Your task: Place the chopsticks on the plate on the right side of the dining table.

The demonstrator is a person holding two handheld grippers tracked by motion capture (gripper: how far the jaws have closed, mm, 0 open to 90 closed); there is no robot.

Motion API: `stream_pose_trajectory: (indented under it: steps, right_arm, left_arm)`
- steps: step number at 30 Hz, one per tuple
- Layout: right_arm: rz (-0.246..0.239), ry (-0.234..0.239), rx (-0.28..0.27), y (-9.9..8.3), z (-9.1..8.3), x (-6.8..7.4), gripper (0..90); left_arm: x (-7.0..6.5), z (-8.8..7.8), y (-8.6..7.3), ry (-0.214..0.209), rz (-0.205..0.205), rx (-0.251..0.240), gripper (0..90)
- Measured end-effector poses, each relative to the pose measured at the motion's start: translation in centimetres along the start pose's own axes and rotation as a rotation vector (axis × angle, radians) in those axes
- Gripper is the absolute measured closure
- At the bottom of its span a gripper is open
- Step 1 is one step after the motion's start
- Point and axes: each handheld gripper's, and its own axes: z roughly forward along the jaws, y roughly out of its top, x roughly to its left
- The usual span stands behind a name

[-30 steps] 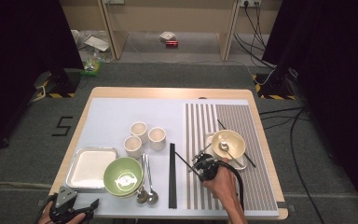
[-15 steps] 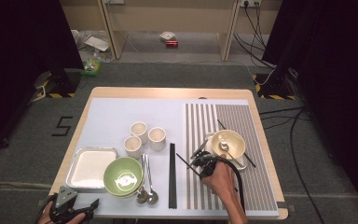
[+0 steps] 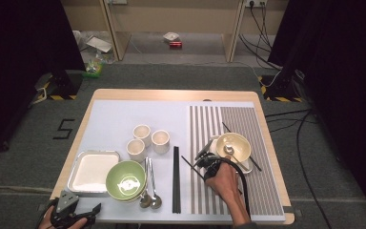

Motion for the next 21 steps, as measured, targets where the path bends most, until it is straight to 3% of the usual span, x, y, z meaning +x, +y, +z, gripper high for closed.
stream_pose_trajectory:
  steps: [4,7,12,21]
  right_arm:
    - [-0.013,-0.003,-0.010,-0.3,-0.1,-0.2,86.4]
    - [-0.002,0.020,-0.031,-0.6,-0.7,-0.1,86.4]
    - [-0.023,0.008,-0.053,-1.2,-1.5,0.0,86.4]
    - [-0.055,-0.005,-0.107,-3.6,-3.5,0.1,86.4]
  left_arm:
    - [0.0,0.0,0.0,0.001,-0.001,-0.003,12.1]
    - [0.0,0.0,0.0,0.000,0.000,-0.001,12.1]
    - [0.0,0.0,0.0,0.001,-0.001,-0.002,12.1]
    - [0.0,0.0,0.0,0.001,-0.001,-0.003,12.1]
